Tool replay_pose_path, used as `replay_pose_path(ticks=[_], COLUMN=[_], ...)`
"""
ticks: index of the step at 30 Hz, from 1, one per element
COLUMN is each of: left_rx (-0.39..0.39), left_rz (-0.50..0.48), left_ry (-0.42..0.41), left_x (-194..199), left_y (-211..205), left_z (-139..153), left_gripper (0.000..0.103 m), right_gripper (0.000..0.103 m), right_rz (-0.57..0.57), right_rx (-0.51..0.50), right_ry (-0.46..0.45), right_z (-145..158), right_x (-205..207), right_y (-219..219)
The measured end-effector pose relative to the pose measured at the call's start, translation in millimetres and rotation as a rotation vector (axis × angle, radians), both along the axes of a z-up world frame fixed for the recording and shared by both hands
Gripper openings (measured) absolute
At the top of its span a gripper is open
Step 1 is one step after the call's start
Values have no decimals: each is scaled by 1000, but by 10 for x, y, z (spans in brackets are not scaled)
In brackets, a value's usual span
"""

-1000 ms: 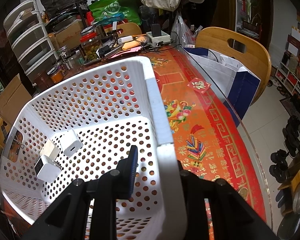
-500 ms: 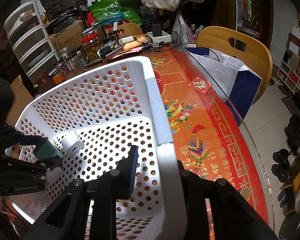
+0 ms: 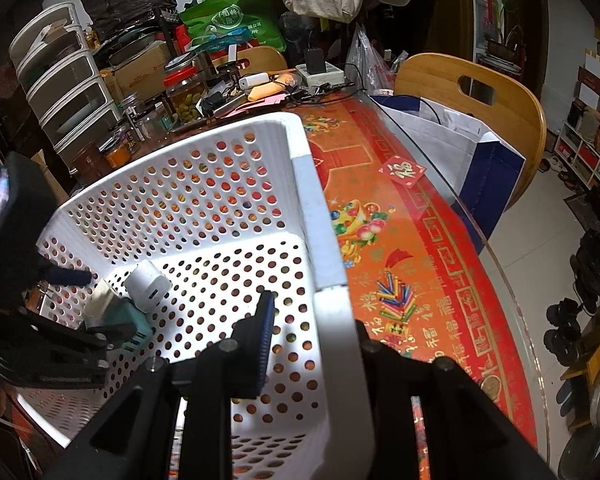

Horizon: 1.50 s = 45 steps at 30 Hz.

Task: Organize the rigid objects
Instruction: 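Lower the teal charger into the basket and open the left tool, then reach the left tool toward the pink patterned plug, then grasp the pink patterned plug with the left tool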

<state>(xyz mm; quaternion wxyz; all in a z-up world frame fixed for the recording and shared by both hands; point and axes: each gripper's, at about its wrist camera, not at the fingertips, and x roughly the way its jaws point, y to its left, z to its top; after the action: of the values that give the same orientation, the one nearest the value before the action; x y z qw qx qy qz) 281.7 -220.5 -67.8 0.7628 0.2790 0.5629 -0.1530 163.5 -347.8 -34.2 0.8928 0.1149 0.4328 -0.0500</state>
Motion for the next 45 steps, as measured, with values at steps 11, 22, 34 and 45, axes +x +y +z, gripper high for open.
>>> replay_pose_path(ticks=[11,22,34,45], left_rx=[-288,-311,-340,-338], left_rz=[193,510,551,543], left_ry=[-360,-181,-101,-152], left_x=[-471,495,882,794], left_y=[1725,3032,2891,2792], left_z=[1306,-210,-725,-630], left_gripper=[103,100,69,36], right_gripper=[25,25,25,25], right_rz=[4,-4,-11,-6], right_rx=[5,-6,-5,-6], right_ry=[1,7,13,10], right_z=[-3,-3,-7,0], right_x=[-6,2,9,8], right_y=[-2,16,-1,-4])
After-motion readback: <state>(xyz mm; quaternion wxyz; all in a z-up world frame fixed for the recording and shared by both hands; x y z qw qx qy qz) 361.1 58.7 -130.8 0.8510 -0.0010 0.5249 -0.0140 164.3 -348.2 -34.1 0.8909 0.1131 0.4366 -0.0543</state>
